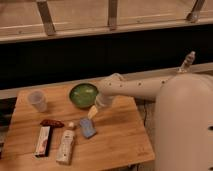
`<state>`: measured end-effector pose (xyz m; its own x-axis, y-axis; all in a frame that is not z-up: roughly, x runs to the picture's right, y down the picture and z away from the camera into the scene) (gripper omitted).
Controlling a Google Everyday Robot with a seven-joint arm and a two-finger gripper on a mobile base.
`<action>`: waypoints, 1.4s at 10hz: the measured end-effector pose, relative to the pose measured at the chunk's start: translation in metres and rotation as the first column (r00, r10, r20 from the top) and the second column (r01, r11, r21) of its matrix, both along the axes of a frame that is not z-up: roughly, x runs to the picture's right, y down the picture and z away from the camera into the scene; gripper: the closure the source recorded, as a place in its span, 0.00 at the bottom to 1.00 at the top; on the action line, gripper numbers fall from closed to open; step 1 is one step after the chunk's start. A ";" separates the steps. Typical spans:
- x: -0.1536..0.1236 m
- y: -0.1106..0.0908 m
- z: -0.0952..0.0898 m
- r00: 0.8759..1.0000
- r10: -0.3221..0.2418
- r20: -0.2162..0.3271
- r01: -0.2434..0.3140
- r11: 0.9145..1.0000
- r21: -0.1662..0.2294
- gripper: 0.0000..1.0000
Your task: Place the white sponge in the ceramic bowl
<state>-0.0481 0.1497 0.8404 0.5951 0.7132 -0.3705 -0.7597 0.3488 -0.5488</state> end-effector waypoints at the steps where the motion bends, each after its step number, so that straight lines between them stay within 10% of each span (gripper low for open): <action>1: -0.012 0.013 -0.006 1.000 -0.020 0.023 0.021 1.000 -0.015 0.20; 5: -0.044 0.046 -0.022 0.993 -0.071 0.098 0.077 0.996 -0.054 0.20; 11: -0.065 0.073 0.005 0.992 -0.120 0.032 0.122 0.990 -0.072 0.20; 14: -0.059 0.068 0.004 0.992 -0.124 0.026 0.125 0.990 -0.067 0.45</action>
<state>-0.1072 0.2174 0.8439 0.6862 0.6063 -0.4020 -0.7003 0.4008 -0.5908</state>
